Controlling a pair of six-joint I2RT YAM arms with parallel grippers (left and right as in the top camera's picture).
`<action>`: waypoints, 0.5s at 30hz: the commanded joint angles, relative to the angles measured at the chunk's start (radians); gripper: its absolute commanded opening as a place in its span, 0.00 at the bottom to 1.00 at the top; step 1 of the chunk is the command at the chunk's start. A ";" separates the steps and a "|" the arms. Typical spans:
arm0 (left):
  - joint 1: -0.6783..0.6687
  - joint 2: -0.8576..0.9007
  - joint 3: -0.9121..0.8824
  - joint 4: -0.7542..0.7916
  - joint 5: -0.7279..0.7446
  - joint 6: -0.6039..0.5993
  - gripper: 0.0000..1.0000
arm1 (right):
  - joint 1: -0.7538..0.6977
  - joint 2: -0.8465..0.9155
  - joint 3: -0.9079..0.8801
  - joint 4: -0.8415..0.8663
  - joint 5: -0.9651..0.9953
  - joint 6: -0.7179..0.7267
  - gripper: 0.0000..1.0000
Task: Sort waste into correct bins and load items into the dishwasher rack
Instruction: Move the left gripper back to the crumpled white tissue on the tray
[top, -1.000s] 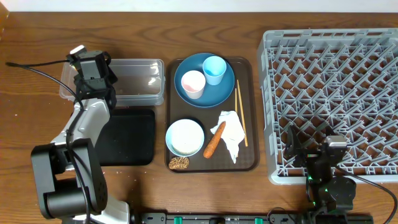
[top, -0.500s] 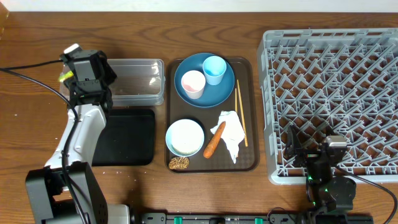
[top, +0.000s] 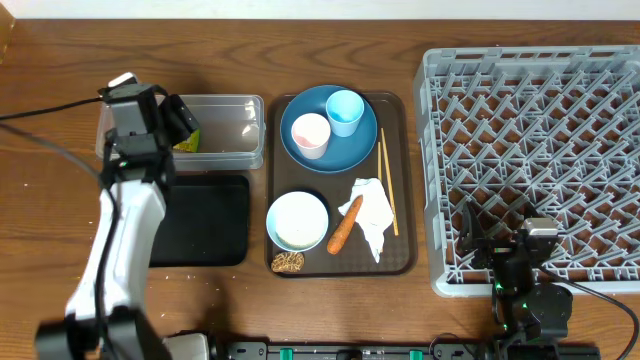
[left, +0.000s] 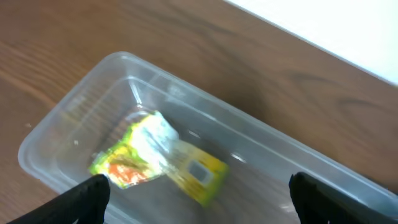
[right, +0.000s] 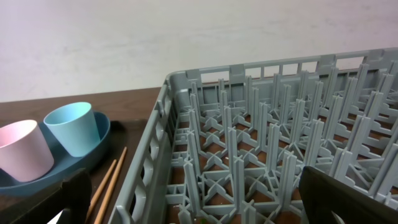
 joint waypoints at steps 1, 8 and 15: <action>0.002 -0.084 0.015 -0.064 0.179 0.001 0.93 | -0.003 -0.005 -0.002 -0.003 0.000 -0.007 0.99; -0.076 -0.151 0.015 -0.193 0.403 0.003 0.93 | -0.003 -0.005 -0.002 -0.003 0.000 -0.007 0.99; -0.312 -0.150 0.015 -0.276 0.428 0.074 0.93 | -0.003 -0.005 -0.002 -0.003 0.000 -0.007 0.99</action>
